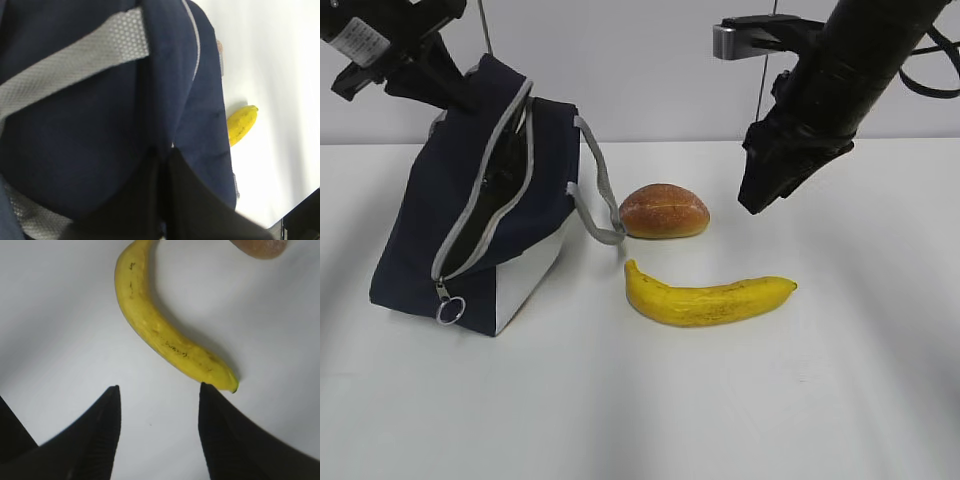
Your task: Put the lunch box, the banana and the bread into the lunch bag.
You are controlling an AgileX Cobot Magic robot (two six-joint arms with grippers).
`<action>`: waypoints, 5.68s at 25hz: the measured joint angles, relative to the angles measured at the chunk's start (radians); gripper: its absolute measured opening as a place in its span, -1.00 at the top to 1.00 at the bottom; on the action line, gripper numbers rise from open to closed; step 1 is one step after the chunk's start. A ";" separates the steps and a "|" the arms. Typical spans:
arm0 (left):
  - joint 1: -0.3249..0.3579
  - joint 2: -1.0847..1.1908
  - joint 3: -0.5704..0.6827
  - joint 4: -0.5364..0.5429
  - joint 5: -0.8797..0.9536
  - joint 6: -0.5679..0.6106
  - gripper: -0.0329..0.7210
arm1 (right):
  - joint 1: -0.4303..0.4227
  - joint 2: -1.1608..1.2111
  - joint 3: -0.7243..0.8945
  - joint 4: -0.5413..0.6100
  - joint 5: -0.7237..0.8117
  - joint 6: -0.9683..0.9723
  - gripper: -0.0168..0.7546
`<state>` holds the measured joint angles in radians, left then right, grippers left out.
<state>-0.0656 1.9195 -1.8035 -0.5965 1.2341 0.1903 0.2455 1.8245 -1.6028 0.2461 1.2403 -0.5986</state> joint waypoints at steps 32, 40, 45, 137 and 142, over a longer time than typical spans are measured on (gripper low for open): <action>0.000 0.000 0.000 0.000 0.000 0.000 0.91 | 0.135 0.245 0.000 -0.091 -0.128 -0.590 -0.56; 0.000 0.000 0.000 0.000 0.000 0.000 0.91 | 0.144 0.299 0.000 -0.091 -0.189 -0.617 -0.56; 0.000 0.000 0.000 0.000 0.000 0.000 0.91 | 0.148 0.315 0.000 -0.091 -0.239 -0.651 -0.56; 0.000 0.000 0.000 -0.033 0.000 0.000 0.91 | 0.076 0.137 -0.059 1.225 -0.367 -0.153 0.16; 0.000 0.000 0.000 -0.033 0.000 0.000 0.91 | 0.104 0.251 -0.059 1.377 -0.371 -0.160 0.16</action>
<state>-0.0656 1.9195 -1.8035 -0.6297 1.2341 0.1907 0.3496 2.0759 -1.6622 1.6231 0.8690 -0.7585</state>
